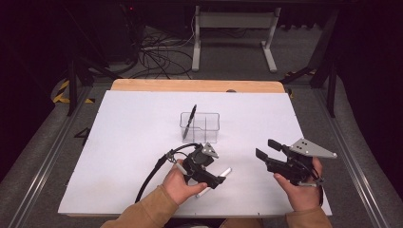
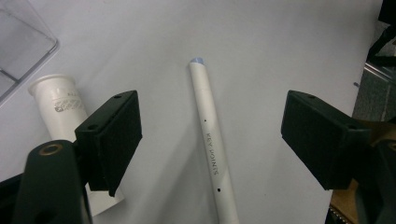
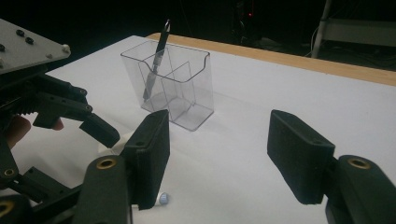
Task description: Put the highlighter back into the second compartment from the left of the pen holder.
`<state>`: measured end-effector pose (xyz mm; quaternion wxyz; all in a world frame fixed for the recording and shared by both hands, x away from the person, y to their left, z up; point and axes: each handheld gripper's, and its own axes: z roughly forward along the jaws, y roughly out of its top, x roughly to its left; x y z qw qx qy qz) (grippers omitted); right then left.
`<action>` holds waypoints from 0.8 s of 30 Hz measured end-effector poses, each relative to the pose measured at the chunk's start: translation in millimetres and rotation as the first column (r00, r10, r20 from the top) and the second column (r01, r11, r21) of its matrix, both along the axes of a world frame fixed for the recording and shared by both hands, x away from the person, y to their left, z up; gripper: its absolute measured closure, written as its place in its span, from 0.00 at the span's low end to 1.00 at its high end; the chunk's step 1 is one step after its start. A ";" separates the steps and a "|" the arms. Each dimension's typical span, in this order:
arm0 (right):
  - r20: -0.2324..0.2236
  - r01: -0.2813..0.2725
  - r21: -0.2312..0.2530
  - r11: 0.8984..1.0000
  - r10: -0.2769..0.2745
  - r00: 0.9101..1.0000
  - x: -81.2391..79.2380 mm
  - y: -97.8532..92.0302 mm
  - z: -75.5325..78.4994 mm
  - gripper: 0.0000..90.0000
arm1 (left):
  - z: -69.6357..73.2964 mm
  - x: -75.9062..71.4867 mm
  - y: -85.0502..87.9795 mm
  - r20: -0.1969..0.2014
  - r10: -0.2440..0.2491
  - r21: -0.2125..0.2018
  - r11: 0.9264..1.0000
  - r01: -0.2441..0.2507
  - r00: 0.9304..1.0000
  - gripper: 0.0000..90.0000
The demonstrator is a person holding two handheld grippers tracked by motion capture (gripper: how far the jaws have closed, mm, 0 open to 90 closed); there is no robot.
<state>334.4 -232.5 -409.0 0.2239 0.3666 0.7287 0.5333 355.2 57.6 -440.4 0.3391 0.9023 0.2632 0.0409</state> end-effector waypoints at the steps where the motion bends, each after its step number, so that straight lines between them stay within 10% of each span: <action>1: 0.000 0.000 0.000 1.000 0.000 1.000 0.0 0.0 0.0 0.45 | -0.4 -0.1 -0.3 0.001 0.001 -0.001 1.000 -0.001 1.000 0.24; 24: 0.002 -0.001 -0.006 1.000 0.001 1.000 0.1 0.7 -0.3 0.45 | -10.9 5.2 -10.6 -0.068 0.068 0.016 0.998 -0.067 0.995 0.50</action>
